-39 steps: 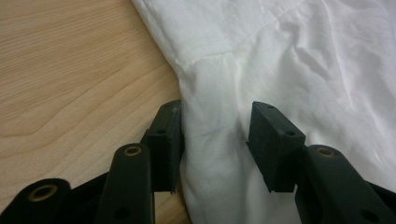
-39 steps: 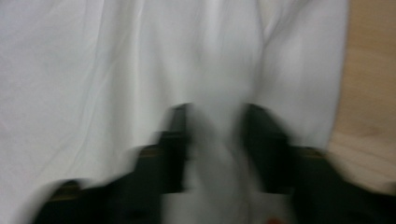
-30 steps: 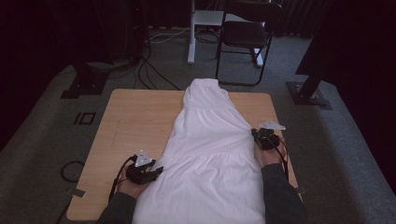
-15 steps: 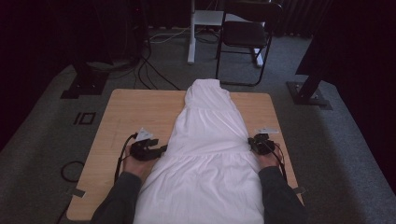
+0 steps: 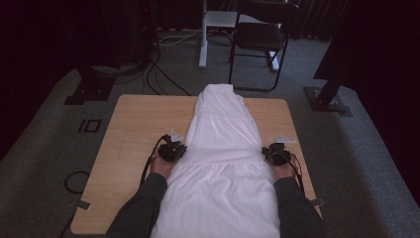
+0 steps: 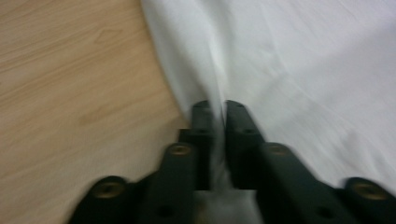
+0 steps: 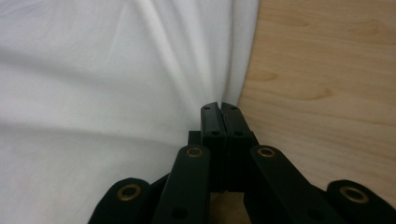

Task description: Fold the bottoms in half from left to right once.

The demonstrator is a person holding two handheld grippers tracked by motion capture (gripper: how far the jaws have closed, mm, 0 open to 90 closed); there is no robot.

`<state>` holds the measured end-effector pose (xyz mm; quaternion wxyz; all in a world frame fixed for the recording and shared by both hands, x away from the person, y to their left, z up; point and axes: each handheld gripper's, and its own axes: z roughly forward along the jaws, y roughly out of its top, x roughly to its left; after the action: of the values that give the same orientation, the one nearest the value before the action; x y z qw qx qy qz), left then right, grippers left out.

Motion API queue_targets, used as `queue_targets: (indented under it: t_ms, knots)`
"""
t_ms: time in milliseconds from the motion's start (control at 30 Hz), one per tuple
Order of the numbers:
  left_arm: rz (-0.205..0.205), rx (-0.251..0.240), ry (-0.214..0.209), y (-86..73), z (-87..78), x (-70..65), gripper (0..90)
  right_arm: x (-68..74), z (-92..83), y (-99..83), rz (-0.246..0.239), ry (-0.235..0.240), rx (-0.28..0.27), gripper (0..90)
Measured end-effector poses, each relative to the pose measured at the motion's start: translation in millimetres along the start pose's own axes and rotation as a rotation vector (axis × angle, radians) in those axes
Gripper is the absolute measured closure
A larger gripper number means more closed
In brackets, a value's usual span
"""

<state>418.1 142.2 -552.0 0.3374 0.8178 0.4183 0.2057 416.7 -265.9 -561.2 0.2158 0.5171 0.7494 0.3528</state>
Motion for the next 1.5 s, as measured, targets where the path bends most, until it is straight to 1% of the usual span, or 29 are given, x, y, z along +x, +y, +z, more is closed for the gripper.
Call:
queue_targets:
  t_ms: [67,133,233,367,400,467,533,567,600,633,667,700,733,767,833,867,933,1033,1100,1133,1167,1200,1233,1267,1333,1367,1400,1433,1500]
  knots:
    - [0.008,-0.004,0.006,-8.9,-8.6,-2.3,87.0,5.6,-4.7,-3.0,-0.015,0.014,0.015,89.3]
    - [-0.001,-0.003,0.004,-21.0,-20.7,-3.4,86.9,15.1,-12.4,-8.4,-0.046,0.028,0.035,89.3]
    - [-0.009,-0.006,-0.008,-42.8,-42.0,-10.2,86.7,31.9,-29.7,-23.3,-0.092,0.053,0.055,89.3]
    - [-0.007,-0.015,-0.032,-68.4,-66.6,-21.2,85.5,45.2,-51.4,-43.1,-0.091,0.101,0.074,89.2]
    - [-0.017,-0.019,-0.036,-73.5,-71.2,-23.5,84.9,48.2,-57.8,-49.4,-0.088,0.117,0.078,89.1]
    - [-0.020,-0.021,-0.045,-78.9,-76.3,-26.9,84.1,51.3,-65.2,-56.3,-0.077,0.140,0.084,89.0]
    - [-0.001,-0.016,-0.038,-79.7,-77.9,-28.6,83.3,52.8,-70.5,-59.0,-0.073,0.163,0.108,87.6]
    - [-0.003,-0.019,-0.038,-79.2,-77.1,-28.7,83.0,52.2,-70.8,-58.5,-0.071,0.173,0.114,82.2]
    - [-0.006,-0.022,-0.046,-78.8,-76.0,-27.5,82.8,50.8,-70.3,-57.2,-0.072,0.182,0.111,71.8]
    - [-0.014,-0.024,-0.051,-78.8,-75.5,-27.0,82.6,48.1,-69.2,-53.6,-0.069,0.184,0.087,63.4]
    - [-0.018,-0.025,-0.054,-78.7,-75.2,-26.7,82.5,45.9,-68.7,-50.0,-0.056,0.180,0.072,57.2]
    - [-0.015,-0.027,-0.053,-78.7,-74.9,-26.9,82.5,42.9,-67.6,-43.4,-0.036,0.179,0.047,54.4]
    - [-0.013,-0.029,-0.050,-78.6,-74.6,-27.4,82.5,40.2,-66.2,-35.4,-0.023,0.183,0.022,54.0]
    - [-0.013,-0.030,-0.050,-78.7,-74.4,-27.4,82.5,38.3,-64.3,-26.1,-0.023,0.188,-0.001,53.6]
    - [-0.014,-0.036,-0.055,-79.1,-74.0,-27.2,82.5,37.4,-55.4,-2.7,-0.049,0.172,-0.038,54.8]
    - [-0.014,-0.038,-0.056,-79.3,-73.9,-27.1,82.4,37.2,-50.8,5.0,-0.057,0.170,-0.052,56.2]
    - [-0.017,-0.041,-0.054,-79.7,-73.9,-27.4,82.3,37.3,-33.9,24.0,-0.057,0.170,-0.060,56.8]
    - [-0.019,-0.049,-0.053,-80.8,-73.9,-27.7,82.2,40.1,-0.1,45.4,-0.068,0.160,-0.030,56.7]
    - [-0.023,-0.051,-0.057,-81.5,-74.1,-27.3,82.0,42.4,16.3,51.4,-0.077,0.155,-0.001,55.6]
    - [-0.024,-0.053,-0.059,-81.9,-74.2,-27.2,81.9,43.1,24.5,53.0,-0.080,0.142,0.018,56.6]
    - [-0.027,-0.053,-0.060,-82.1,-74.4,-27.5,81.6,43.4,31.1,53.7,-0.077,0.138,0.043,67.3]
    - [-0.025,-0.052,-0.061,-82.3,-74.8,-28.3,81.4,44.3,33.9,54.0,-0.084,0.145,0.060,76.8]
    - [-0.025,-0.052,-0.064,-82.5,-75.0,-29.0,81.3,46.9,31.5,55.0,-0.124,0.096,0.050,84.6]
    - [-0.026,-0.049,-0.066,-82.6,-75.6,-29.8,81.2,48.7,25.3,56.4,-0.141,0.036,0.025,86.9]
    - [-0.011,-0.038,-0.074,-82.6,-77.1,-33.6,81.4,48.0,10.3,59.6,-0.146,-0.029,-0.042,87.9]
    - [-0.004,-0.031,-0.082,-82.5,-78.1,-36.1,81.5,47.0,2.6,61.0,-0.154,-0.079,-0.074,87.9]
    - [0.007,-0.026,-0.089,-82.6,-79.1,-39.2,81.7,45.3,-2.5,61.3,-0.163,-0.118,-0.095,87.9]
    - [0.018,-0.022,-0.094,-83.0,-80.1,-42.5,82.0,42.4,-3.3,60.5,-0.149,-0.126,-0.094,87.8]
    - [0.037,-0.017,-0.104,-84.3,-82.4,-49.0,82.2,35.8,6.6,55.1,-0.124,-0.110,-0.048,87.4]
